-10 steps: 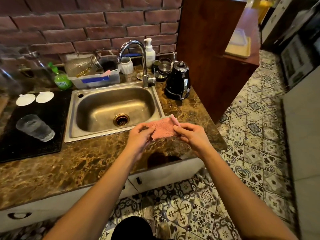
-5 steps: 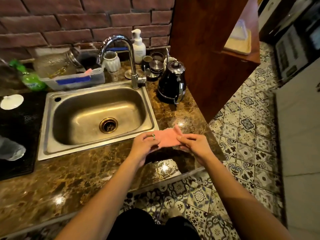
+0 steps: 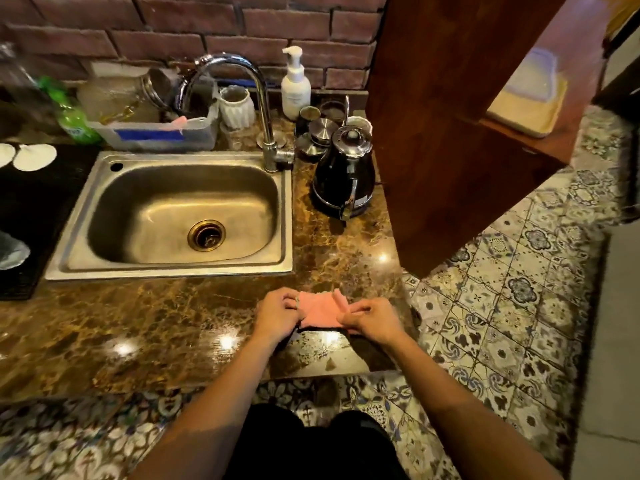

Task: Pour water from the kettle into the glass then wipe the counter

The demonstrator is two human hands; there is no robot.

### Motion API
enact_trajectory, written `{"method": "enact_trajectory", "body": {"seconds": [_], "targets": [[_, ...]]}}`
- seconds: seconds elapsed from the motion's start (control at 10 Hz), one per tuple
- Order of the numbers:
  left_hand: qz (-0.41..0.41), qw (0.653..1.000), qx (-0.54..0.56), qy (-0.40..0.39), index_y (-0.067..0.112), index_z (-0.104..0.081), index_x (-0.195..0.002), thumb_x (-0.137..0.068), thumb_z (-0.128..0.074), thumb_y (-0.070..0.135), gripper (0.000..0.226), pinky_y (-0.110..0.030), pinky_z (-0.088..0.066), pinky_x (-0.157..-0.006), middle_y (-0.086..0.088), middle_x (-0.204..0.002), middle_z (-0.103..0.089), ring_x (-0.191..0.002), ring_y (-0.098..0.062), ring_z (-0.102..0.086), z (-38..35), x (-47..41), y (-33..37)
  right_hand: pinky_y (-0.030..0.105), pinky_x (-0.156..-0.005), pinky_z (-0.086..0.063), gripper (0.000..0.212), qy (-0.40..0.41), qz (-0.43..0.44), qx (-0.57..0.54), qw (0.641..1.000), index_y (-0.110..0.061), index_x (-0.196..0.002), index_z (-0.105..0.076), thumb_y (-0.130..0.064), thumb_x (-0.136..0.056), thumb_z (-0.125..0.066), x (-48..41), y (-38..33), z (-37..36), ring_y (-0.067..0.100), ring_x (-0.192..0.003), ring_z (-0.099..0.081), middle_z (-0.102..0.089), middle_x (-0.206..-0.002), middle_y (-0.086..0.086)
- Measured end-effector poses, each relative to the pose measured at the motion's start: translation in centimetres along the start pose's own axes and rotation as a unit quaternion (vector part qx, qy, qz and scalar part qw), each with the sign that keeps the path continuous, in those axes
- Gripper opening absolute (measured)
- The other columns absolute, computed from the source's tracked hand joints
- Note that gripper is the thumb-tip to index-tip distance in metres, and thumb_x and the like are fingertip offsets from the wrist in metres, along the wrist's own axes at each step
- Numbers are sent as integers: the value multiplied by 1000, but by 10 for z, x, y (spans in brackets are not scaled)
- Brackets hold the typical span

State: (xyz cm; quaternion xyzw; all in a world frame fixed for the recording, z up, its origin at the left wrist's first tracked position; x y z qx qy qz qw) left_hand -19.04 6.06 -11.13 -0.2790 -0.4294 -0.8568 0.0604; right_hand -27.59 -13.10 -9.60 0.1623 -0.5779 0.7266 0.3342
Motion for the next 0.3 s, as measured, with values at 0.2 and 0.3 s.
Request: {"method": "enact_trajectory", "body": {"seconds": [0.2,0.3], "targets": [[-4,994,-102,24,16,-74,-118,-79,-78,9,40,-19,-41,-82,2,-101,-76,-95,-13,-63,-16,5,-2,19,-62,-48,11,-31,62,170,983,-1,-87,-82,-2,-77,-85,-13,1,23,10,-74,-61,-78,-89,16],[-11,990,-138,24,18,-76,-113,-81,-75,11,33,-19,-41,-78,7,-90,-70,-95,-15,-66,-12,2,3,19,-76,-56,14,-44,29,186,981,-3,-100,-79,-6,-86,-80,-22,-1,33,12,-84,-69,-78,-103,8]]}}
Point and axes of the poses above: each hand's wrist, its own x-axis away from the middle knuckle, its own z-axis out of the back of the hand, y = z × x, the point moved 1 cm from there along -x, towards the middle knuckle
